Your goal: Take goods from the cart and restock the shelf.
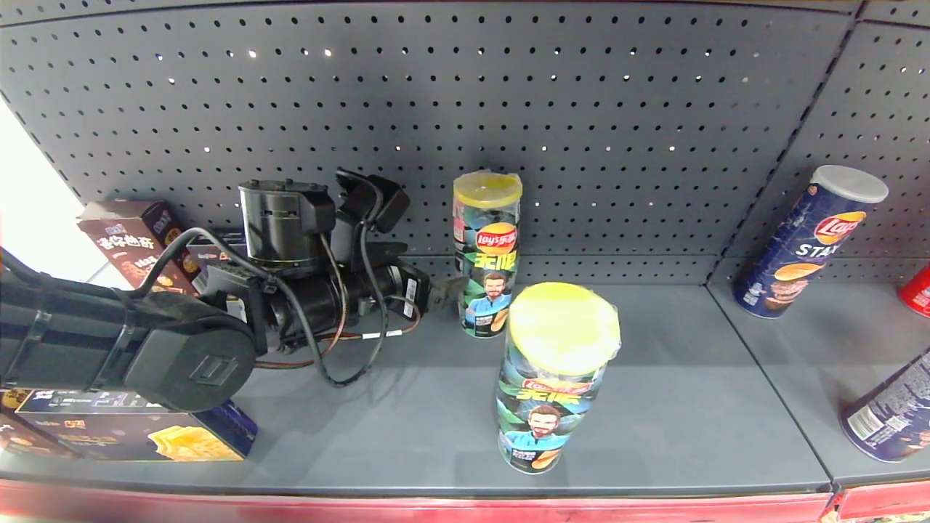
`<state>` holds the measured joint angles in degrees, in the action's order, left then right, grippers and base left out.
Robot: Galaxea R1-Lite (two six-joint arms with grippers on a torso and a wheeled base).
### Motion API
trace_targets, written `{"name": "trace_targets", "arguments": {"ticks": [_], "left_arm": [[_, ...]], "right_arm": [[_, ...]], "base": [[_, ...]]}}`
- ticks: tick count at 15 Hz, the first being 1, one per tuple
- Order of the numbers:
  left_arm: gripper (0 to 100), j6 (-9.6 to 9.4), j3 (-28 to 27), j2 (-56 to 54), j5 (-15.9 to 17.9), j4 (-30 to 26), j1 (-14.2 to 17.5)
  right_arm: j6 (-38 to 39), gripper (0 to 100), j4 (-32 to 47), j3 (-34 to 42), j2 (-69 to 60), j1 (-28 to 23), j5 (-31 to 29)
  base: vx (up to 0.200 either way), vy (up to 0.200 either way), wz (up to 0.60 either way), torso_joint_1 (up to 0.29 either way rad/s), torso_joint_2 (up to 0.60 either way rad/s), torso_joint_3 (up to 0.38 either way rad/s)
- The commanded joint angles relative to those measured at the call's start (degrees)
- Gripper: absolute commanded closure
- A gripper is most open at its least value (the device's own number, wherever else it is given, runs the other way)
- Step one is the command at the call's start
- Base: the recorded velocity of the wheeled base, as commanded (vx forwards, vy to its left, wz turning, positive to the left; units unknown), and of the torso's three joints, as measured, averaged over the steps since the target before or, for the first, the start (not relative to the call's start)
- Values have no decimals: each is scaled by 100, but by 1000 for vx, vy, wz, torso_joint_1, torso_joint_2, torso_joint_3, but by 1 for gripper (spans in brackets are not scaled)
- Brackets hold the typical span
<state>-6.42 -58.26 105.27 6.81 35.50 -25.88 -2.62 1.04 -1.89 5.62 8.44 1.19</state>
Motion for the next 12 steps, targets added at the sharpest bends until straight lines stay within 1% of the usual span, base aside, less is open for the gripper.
{"name": "trace_targets", "arguments": {"ticks": [1, 5, 8, 12], "left_arm": [[0, 1, 8, 20, -13, 1, 39], [0, 1, -10, 29, -22, 1, 180], [0, 1, -63, 108, -22, 1, 189], [0, 1, -326, 275, -110, 1, 180]], "right_arm": [[-2, 0, 2, -4, 9, 0, 4], [-2, 0, 11, -4, 9, 0, 4], [-2, 0, 2, -4, 9, 0, 12], [-2, 0, 2, -4, 9, 0, 4]], "base": [[0, 0, 0, 0, 0, 0], [0, 0, 0, 0, 0, 0], [0, 0, 0, 0, 0, 0], [0, 0, 0, 0, 0, 0]]}}
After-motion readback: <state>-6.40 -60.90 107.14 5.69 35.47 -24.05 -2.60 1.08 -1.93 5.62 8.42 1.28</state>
